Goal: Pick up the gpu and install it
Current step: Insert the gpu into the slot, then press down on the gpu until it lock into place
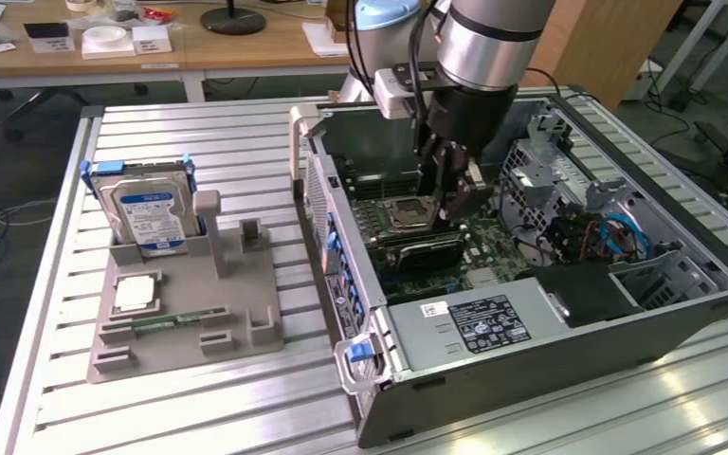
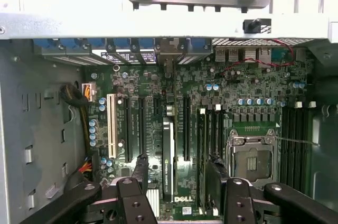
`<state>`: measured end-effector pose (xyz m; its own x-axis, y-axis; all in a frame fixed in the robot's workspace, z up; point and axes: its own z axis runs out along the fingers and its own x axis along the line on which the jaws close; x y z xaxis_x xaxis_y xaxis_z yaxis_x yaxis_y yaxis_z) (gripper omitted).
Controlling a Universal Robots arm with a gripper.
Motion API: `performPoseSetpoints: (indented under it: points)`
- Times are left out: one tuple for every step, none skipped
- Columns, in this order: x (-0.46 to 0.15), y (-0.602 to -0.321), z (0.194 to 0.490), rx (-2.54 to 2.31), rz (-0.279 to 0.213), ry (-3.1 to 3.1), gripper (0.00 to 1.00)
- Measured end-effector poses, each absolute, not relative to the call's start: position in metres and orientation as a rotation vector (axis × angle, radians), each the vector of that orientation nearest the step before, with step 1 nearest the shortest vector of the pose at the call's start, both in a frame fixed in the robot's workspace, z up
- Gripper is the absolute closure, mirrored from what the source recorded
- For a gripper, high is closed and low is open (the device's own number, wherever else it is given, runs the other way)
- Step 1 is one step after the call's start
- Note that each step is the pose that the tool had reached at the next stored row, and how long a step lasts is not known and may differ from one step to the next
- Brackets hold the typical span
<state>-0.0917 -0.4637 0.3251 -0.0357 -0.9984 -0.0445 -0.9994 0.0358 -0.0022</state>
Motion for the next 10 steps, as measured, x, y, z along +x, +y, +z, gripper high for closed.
performPoseSetpoints:
  points:
    - [-0.0917, -0.4637, 0.3251, -2.158, 0.046, 2.236, 0.43]
    - [-0.0917, -0.4637, 0.3251, -2.158, 0.046, 2.236, 0.43]
    - [-0.0917, -0.4637, 0.3251, -2.158, 0.046, 2.236, 0.43]
    - [-0.0917, -0.4637, 0.3251, -2.158, 0.045, 2.236, 0.43]
    - [-0.0917, -0.4637, 0.3251, -2.158, 0.045, 2.236, 0.43]
    - [-0.0917, -0.4637, 0.3251, -2.158, 0.046, 2.236, 0.43]
    - [-0.0917, -0.4637, 0.3251, -2.158, 0.046, 2.236, 0.43]
    - [-0.0917, -0.4637, 0.3251, -2.158, 0.046, 2.236, 0.43]
    - [-0.0917, -0.4637, 0.3251, -2.158, 0.046, 2.236, 0.43]
    - [-0.0917, -0.4637, 0.3251, -2.158, 0.046, 2.236, 0.43]
